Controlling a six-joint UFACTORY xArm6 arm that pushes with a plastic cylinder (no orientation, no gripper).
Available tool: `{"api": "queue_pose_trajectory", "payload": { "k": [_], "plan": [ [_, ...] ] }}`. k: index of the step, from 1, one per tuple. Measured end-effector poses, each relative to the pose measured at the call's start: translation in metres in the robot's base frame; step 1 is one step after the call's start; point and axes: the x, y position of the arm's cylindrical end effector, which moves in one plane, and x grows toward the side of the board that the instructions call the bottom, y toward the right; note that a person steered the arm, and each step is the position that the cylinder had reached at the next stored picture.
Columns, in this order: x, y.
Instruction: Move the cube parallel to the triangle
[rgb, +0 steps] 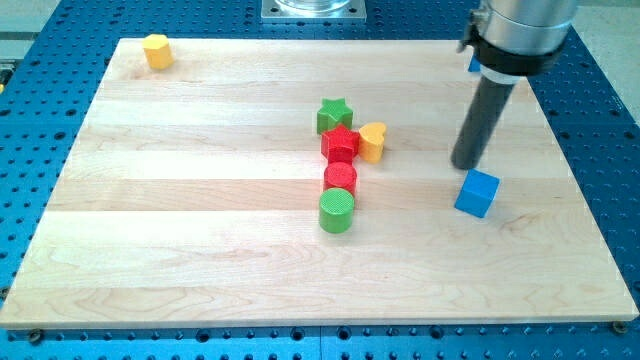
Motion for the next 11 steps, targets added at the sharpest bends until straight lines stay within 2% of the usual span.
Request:
{"api": "queue_pose_trajectory", "payload": {
  "k": [1, 2, 4, 5, 6, 7, 8, 10, 11],
  "plan": [
    [0.026, -0.016],
    [0.068, -0.008],
    [0.064, 0.049],
    [0.038, 0.074],
    [0.036, 0.076],
    [0.071, 0.076],
    [0.082, 0.075],
    [0.064, 0.054],
    [0.076, 0.027]
  ]
}}
